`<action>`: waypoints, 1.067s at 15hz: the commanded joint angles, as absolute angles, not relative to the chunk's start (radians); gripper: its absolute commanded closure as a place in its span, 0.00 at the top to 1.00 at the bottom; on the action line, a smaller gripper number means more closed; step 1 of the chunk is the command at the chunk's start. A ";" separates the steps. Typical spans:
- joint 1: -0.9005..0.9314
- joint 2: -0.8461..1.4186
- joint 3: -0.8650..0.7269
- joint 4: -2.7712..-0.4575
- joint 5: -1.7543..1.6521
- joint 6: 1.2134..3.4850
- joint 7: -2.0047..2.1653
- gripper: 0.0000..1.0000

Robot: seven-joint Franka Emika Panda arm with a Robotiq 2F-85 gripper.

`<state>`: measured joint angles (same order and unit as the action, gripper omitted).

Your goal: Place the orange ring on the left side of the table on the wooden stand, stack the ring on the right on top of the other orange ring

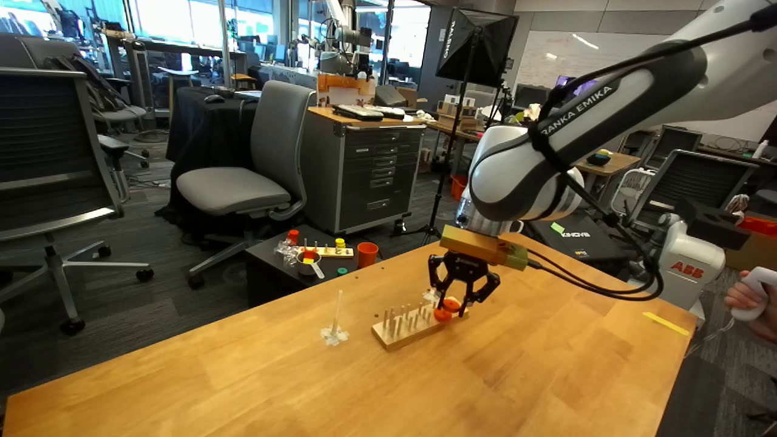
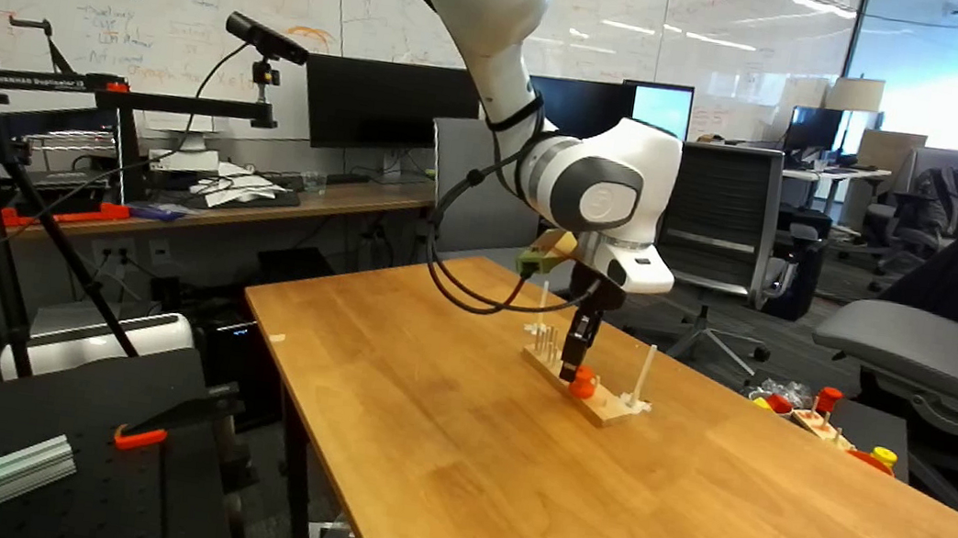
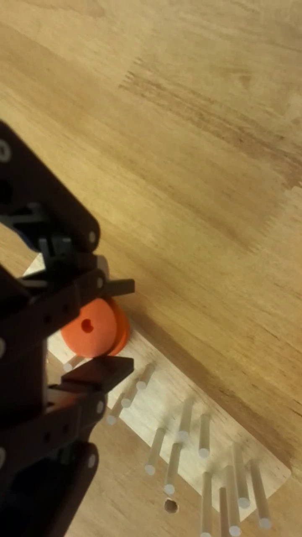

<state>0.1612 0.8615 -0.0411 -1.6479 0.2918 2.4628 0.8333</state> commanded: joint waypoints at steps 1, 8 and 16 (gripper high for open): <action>0.155 0.874 -0.038 -1.628 0.281 2.445 0.843 0.16; 0.157 0.888 -0.037 -1.616 0.281 2.450 0.842 0.16; 0.163 0.883 -0.038 -1.604 0.279 2.449 0.848 0.16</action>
